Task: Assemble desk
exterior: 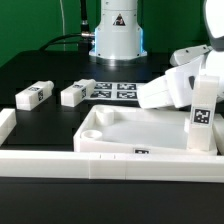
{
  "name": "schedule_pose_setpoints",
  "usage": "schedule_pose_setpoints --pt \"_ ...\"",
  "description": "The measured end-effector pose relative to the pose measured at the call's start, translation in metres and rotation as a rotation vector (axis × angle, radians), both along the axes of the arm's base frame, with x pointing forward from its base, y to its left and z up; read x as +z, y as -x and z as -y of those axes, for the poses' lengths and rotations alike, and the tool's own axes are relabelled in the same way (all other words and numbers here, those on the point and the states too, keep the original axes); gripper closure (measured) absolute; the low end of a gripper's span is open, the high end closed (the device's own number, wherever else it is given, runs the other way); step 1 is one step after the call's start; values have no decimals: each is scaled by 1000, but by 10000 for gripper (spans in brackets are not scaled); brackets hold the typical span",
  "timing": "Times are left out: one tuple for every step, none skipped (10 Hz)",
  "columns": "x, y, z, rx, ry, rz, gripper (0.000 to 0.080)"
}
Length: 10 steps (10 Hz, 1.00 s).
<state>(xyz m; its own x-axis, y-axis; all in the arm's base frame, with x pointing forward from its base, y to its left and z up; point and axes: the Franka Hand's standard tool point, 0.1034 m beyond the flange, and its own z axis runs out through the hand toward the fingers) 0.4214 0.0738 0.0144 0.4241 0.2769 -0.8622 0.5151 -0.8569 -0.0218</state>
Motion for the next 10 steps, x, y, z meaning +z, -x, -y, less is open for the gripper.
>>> schedule_pose_setpoints --pt "-2 1 0 0 1 -3 150" --pt "-3 2 0 0 2 -5 150" --pt "-3 2 0 0 3 -5 150" --pt "-3 2 0 0 3 -5 150" --pt "-3 2 0 1 3 -5 261" --pt "-3 2 0 1 3 -5 397" --pt "-3 2 0 1 3 -5 397" --pt "-3 2 -1 1 3 -5 511" --pt "-3 2 0 1 3 -5 511" --pt "-2 2 0 2 1 -6 511"
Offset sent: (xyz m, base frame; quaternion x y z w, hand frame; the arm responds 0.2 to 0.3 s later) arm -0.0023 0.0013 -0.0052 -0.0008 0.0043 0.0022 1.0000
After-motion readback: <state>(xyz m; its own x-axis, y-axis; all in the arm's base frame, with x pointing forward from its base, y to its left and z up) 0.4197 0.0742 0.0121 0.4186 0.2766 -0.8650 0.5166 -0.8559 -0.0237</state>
